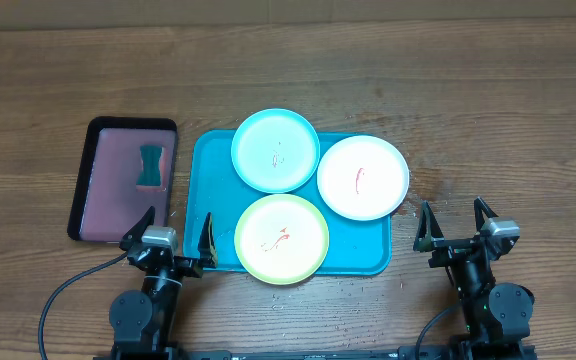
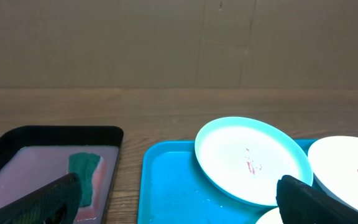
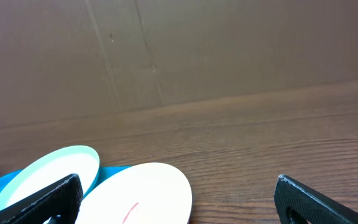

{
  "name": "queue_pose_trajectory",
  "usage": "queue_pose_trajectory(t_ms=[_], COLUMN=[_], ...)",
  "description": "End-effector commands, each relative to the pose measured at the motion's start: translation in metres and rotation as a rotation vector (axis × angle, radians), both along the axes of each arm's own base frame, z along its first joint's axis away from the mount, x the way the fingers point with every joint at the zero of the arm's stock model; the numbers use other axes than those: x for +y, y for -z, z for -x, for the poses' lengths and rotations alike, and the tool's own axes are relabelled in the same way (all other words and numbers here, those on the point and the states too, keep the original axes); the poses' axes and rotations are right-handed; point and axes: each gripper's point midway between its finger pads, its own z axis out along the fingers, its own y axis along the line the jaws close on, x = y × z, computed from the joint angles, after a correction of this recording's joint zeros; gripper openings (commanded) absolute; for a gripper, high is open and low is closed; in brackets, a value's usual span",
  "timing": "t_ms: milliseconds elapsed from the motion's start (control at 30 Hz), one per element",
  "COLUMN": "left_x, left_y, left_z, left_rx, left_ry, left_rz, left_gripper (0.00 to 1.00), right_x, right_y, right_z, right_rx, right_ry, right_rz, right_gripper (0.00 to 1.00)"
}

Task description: Clean dirty plates on tray and stack at the side

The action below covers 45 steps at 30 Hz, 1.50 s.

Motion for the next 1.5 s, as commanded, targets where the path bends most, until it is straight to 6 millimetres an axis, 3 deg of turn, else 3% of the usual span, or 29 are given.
queue_pose_trajectory(t_ms=[0,1367,1467], left_x=[-0.0005,-0.0006,0.0073], left_y=[0.0004,0.0004,0.0016], left_z=[0.0003,0.0003,-0.0006], left_rx=[-0.006,-0.006,-0.004], left_ry=[0.002,0.002,-0.041], left_rz=[-0.023,-0.023,-0.056], left_gripper=[1.00,1.00,1.00], right_x=[-0.0026,-0.0026,-0.0026], right_y=[0.0016,0.0016,0.0016], right_z=[-0.0005,-0.0005,-0.0005], right_rx=[-0.004,-0.005,-0.004], right_ry=[0.012,0.012,0.012], right_rz=[-0.002,-0.002,-0.002], right_gripper=[1.00,1.00,1.00])
